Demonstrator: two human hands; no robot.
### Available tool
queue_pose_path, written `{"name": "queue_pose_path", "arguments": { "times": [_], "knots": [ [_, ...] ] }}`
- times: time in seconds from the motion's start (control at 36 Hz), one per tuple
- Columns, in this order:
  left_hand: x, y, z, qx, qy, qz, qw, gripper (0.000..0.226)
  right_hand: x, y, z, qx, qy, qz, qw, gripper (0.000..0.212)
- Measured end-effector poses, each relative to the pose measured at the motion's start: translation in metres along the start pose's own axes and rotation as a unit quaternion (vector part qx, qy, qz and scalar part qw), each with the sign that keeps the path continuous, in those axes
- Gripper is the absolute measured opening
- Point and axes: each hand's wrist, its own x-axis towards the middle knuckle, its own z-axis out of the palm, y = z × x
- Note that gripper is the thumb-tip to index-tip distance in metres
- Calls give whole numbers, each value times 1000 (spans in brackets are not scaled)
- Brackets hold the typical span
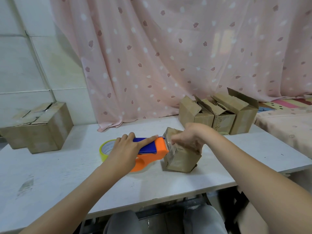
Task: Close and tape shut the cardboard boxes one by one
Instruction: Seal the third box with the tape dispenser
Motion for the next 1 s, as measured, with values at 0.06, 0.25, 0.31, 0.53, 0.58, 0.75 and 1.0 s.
{"name": "queue_pose_path", "arguments": {
  "times": [0.06,0.25,0.31,0.53,0.58,0.75,1.0],
  "knots": [
    [1,2,-1,7,22,9,1000,113,1,8,-1,51,5,-10,999,59],
    [-3,-15,4,12,37,-2,999,121,15,46,-6,195,-23,-12,980,42],
    [-4,-15,3,11,35,7,999,119,19,54,-2,236,-47,-16,970,47],
    [3,-4,1,25,10,7,1000,127,25,75,13,357,-66,-33,931,51],
    [3,-1,1,25,6,13,1000,126,23,77,17,376,-60,-41,924,41],
    [6,2,3,48,18,12,999,130,23,83,26,391,-39,-35,919,53],
    [10,1,8,41,4,11,999,137,21,85,20,324,-33,-34,945,47]
  ]
}}
